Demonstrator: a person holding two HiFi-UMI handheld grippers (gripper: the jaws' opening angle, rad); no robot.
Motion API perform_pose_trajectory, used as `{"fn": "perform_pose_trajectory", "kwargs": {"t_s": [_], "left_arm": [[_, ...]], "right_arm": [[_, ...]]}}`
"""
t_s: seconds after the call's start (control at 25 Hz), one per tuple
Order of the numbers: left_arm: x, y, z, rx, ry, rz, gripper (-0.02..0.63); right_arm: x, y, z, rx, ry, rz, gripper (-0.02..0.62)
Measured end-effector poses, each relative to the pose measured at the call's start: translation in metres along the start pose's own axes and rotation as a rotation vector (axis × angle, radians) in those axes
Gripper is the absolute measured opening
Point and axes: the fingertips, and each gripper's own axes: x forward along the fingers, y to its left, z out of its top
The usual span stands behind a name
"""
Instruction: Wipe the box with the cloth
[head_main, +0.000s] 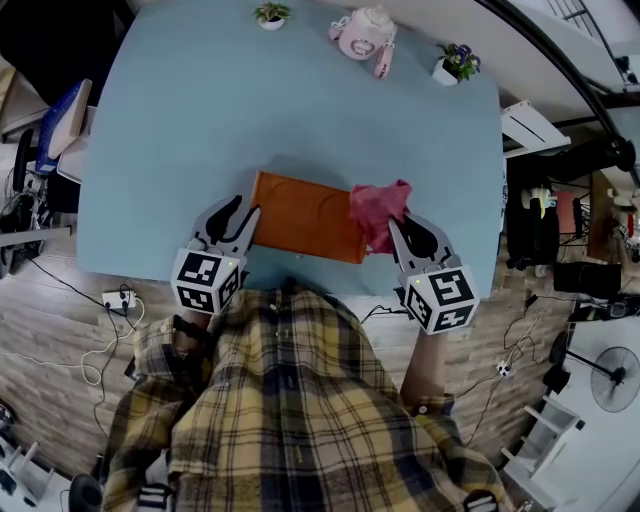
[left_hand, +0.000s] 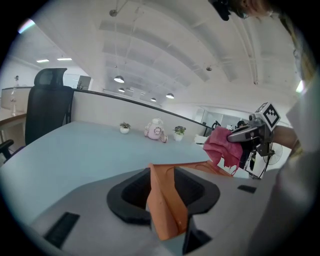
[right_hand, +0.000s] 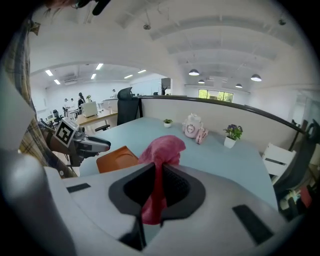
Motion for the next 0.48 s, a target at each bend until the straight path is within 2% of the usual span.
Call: {"fn": "perform_pose_trajectory", "kwargs": {"t_s": [0.28,0.48], "left_arm": [[-0.007,-0.005,0.044,0.028,-0.094,-0.011,0.132],[-0.014,-0.014,0.071,0.070,-0.135,-0.022,0.109]], "right_arm": [[-0.004,-0.004,0.033,0.005,-0.148,-0.063,0.040],[-0.006,0.004,0.047,0.007,-0.220,-0.065,0.040]]}}
